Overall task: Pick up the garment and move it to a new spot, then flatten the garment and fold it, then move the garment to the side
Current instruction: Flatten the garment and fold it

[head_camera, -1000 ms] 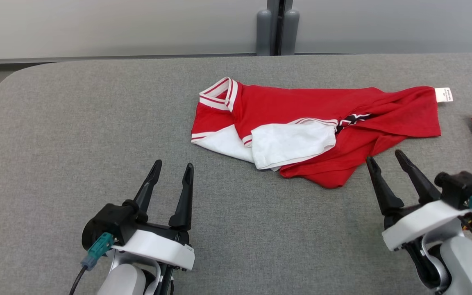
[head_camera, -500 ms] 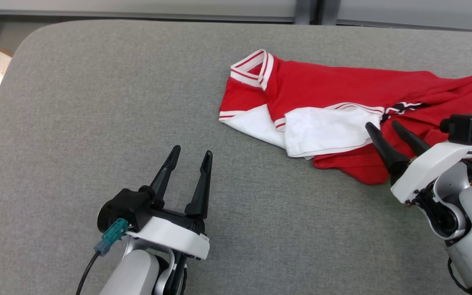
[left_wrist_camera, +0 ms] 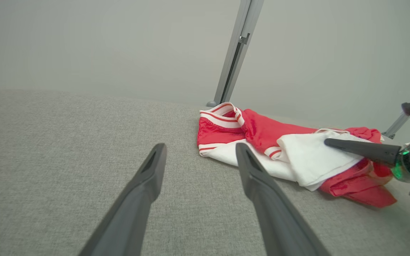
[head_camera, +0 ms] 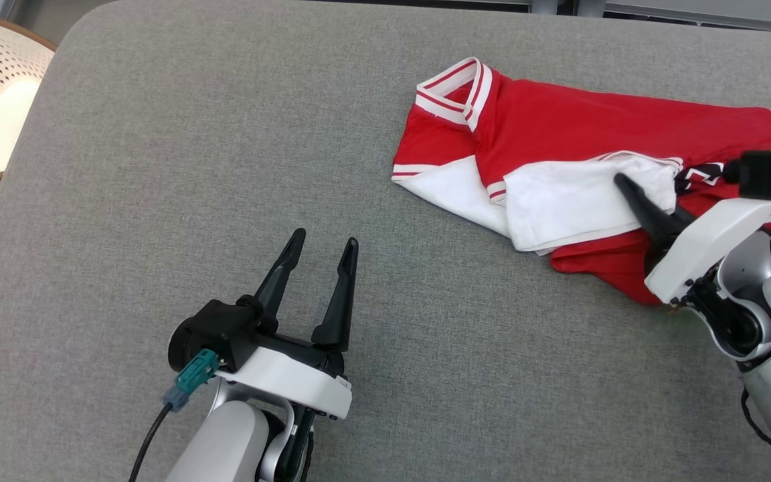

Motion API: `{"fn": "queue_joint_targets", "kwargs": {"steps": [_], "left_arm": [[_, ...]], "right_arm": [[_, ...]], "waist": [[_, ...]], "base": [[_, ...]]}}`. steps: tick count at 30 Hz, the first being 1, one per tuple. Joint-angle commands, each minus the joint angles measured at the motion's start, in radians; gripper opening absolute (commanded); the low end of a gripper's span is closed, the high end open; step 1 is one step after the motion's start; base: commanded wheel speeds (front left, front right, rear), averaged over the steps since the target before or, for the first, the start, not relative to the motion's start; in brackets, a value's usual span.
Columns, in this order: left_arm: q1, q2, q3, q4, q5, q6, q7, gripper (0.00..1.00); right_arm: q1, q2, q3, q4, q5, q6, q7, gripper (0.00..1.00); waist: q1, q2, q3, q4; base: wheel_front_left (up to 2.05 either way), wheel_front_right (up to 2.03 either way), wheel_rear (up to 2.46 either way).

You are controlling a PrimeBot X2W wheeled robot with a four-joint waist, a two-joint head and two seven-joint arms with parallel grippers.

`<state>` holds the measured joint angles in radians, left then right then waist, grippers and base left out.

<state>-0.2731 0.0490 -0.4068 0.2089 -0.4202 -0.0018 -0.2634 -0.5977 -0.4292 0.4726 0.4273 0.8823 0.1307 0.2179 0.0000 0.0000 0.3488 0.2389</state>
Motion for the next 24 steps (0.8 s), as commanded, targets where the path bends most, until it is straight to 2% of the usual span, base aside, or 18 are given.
{"fn": "queue_joint_targets", "kwargs": {"steps": [1,7,11,15,19,20,21,22,23,24], "left_arm": [[-0.009,0.003,-0.001,-0.001,-0.003,0.005,-0.001,1.00],[-0.005,0.003,-0.003,0.001,-0.010,0.009,-0.001,1.00],[-0.027,0.003,-0.017,-0.010,-0.018,0.009,-0.001,1.00],[-0.045,0.003,-0.045,-0.024,-0.034,0.008,-0.001,1.00],[-0.068,0.003,-0.073,-0.028,-0.047,0.010,-0.001,1.00],[-0.073,0.003,-0.080,-0.029,-0.051,0.011,-0.001,1.00],[-0.077,0.003,-0.084,-0.031,-0.054,0.012,-0.001,1.00],[-0.078,0.003,-0.089,-0.032,-0.058,0.014,-0.001,1.00],[-0.078,0.003,-0.089,-0.032,-0.058,0.014,-0.001,1.00],[-0.081,0.004,-0.094,-0.032,-0.061,0.014,-0.001,1.00]], "right_arm": [[-0.016,-0.012,0.003,-0.011,0.012,0.000,-0.010,0.00],[-0.079,-0.025,-0.021,-0.064,0.070,0.000,0.014,0.00],[-0.168,-0.030,-0.067,-0.047,0.085,0.000,0.056,0.00],[-0.297,-0.020,-0.138,0.040,0.072,0.000,0.091,0.00],[-0.450,-0.021,-0.206,0.193,0.019,0.000,0.080,0.00],[-0.493,-0.029,-0.221,0.242,-0.015,0.000,0.059,0.38],[-0.534,-0.035,-0.233,0.298,-0.053,0.000,0.037,0.93],[-0.569,-0.043,-0.247,0.355,-0.096,0.000,0.010,1.00],[-0.569,-0.043,-0.247,0.355,-0.096,0.000,0.010,1.00],[-0.603,-0.043,-0.258,0.421,-0.140,0.000,-0.011,1.00]], "waist": [[0.0000,0.0000,-0.001,0.001],[0.0000,0.0000,-0.004,0.000],[0.0000,0.0000,0.017,0.011],[0.0000,0.0000,0.056,0.037],[0.0000,0.0000,0.098,0.073],[0.0000,0.0000,0.108,0.082],[0.0000,0.0000,0.117,0.091],[0.0000,0.0000,0.124,0.099],[0.0000,0.0000,0.124,0.099],[0.0000,0.0000,0.130,0.105]], "base": [[0.00,0.00,0.00],[0.00,0.00,0.00],[0.00,0.00,0.00],[0.00,0.00,0.00],[0.00,0.00,0.00],[0.00,0.00,0.00],[0.00,0.00,0.00],[0.00,0.00,0.00],[0.00,0.00,0.00],[0.00,0.00,0.00]]}}
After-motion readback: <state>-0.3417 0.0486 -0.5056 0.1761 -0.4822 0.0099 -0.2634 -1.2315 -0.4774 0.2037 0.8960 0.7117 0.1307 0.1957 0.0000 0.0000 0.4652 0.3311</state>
